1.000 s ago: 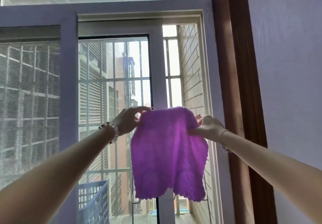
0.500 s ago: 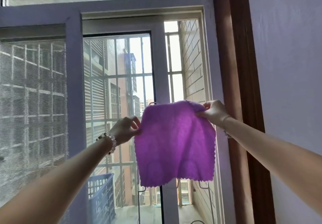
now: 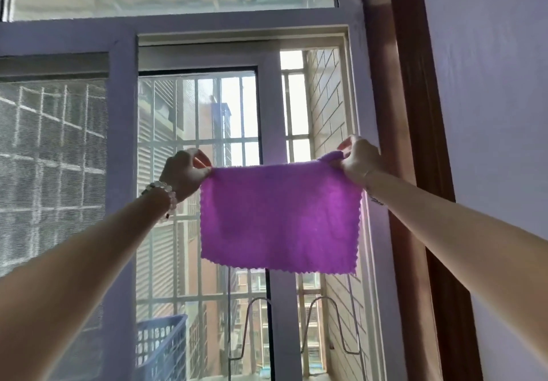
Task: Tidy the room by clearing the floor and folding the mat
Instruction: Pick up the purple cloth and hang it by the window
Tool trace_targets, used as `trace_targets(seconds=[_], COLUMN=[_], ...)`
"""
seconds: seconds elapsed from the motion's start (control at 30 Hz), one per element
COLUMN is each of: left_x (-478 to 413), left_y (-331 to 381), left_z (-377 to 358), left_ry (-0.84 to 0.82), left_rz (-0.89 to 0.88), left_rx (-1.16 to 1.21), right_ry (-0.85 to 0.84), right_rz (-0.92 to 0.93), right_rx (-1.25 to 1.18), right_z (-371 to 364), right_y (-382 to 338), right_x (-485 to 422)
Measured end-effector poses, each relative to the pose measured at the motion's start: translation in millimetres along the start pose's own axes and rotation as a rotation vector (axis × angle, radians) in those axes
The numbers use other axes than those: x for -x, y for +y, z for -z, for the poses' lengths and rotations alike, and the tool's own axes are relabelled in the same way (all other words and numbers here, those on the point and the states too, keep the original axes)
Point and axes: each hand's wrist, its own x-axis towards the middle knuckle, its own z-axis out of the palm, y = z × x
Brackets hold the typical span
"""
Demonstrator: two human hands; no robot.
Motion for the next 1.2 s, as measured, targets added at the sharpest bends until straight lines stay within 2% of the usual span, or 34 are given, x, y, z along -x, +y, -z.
trace_targets(seconds=[0.1, 0.23, 0.3, 0.5, 0.57, 0.7, 0.77, 0.9, 1.2], left_x=[0, 13, 20, 26, 27, 31, 31, 31, 20], left_y=[-4, -13, -16, -9, -4, 8, 12, 17, 21], left_z=[0, -9, -14, -25, -29, -35, -39, -43, -34], left_ry=[0.041, -0.149, -0.241, -0.393, -0.401, -0.362, -0.349, -0.324, -0.248], left_rz=[0.089, 0.125, 0.121, 0.064, 0.019, -0.088, -0.134, -0.136, -0.115], left_rx=[0.003, 0.022, 0.007, -0.024, -0.033, -0.021, -0.04, -0.094, -0.111], right_ry=[-0.074, -0.277, -0.285, -0.244, -0.332, -0.531, -0.504, -0.313, -0.169], right_rz=[-0.014, 0.034, 0.069, 0.221, 0.249, 0.28, 0.286, 0.287, 0.203], right_rx=[0.049, 0.241, 0.292, 0.164, 0.122, 0.202, 0.226, 0.231, 0.278], right_z=[-10, -18, -19, -7, -1, 3, 0, 0, 5], right_y=[-5, 4, 9, 2, -1, 2, 8, 12, 8], right_x=[-3, 10, 15, 28, 35, 49, 53, 50, 13])
